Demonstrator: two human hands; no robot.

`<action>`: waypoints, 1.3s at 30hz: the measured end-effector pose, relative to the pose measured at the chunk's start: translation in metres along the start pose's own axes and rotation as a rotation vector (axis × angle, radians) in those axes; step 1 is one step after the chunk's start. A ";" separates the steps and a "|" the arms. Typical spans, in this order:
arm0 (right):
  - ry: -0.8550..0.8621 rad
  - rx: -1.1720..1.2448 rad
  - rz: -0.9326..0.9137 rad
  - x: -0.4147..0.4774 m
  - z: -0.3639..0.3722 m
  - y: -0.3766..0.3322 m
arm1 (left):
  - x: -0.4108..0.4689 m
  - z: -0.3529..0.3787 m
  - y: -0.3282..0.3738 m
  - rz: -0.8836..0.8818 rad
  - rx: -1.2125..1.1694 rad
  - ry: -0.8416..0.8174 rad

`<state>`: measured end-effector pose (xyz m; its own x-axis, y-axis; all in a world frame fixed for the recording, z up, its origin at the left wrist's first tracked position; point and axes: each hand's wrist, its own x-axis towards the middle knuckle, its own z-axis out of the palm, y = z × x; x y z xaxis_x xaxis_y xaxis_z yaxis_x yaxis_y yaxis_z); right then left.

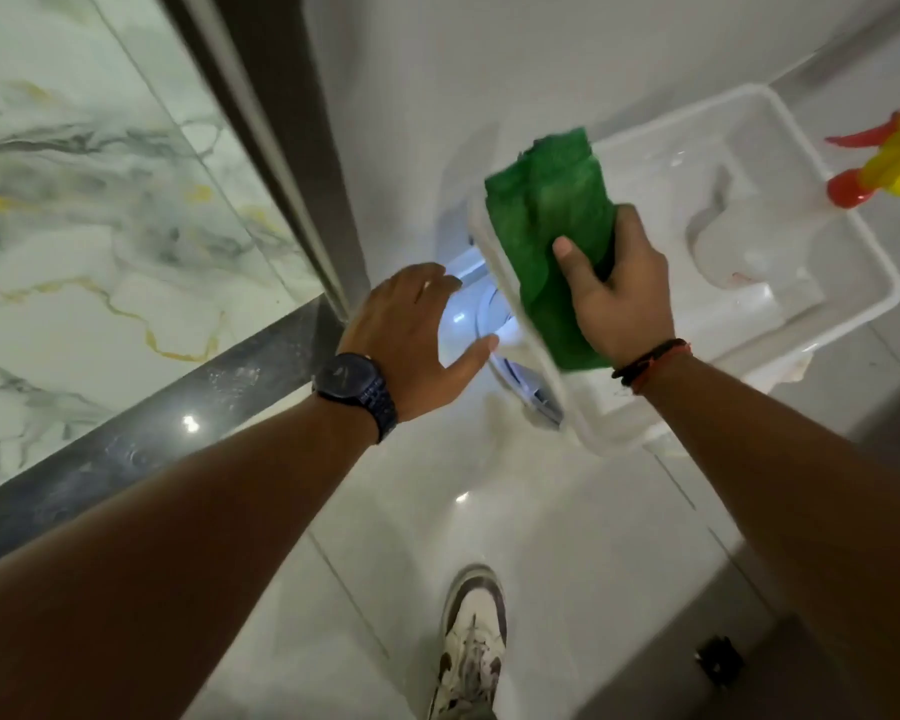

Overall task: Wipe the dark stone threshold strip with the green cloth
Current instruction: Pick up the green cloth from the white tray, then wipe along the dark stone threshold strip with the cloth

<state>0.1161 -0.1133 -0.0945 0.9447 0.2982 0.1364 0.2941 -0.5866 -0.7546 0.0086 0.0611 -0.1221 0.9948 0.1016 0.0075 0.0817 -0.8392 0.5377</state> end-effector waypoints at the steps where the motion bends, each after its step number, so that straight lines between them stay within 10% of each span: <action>1: 0.023 0.058 -0.044 -0.007 0.005 -0.019 | -0.013 -0.008 -0.009 -0.028 -0.002 0.022; 16: -0.582 0.035 0.148 -0.107 0.361 0.006 | -0.263 0.105 -0.294 -0.667 0.076 0.019; 23: -0.467 -0.135 0.011 -0.079 0.500 0.058 | -0.289 0.206 -0.414 -0.790 0.278 0.121; 29: -0.564 -0.699 -0.501 -0.096 0.558 0.101 | -0.282 0.218 -0.452 -0.799 0.320 0.183; 39: -0.563 -0.690 -0.504 -0.110 0.588 0.076 | -0.280 0.218 -0.452 -0.801 0.315 0.124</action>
<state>-0.0510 0.2518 -0.5444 0.5351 0.8363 -0.1195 0.8259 -0.5476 -0.1340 -0.2940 0.2959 -0.5509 0.6181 0.7671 -0.1719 0.7858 -0.5968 0.1624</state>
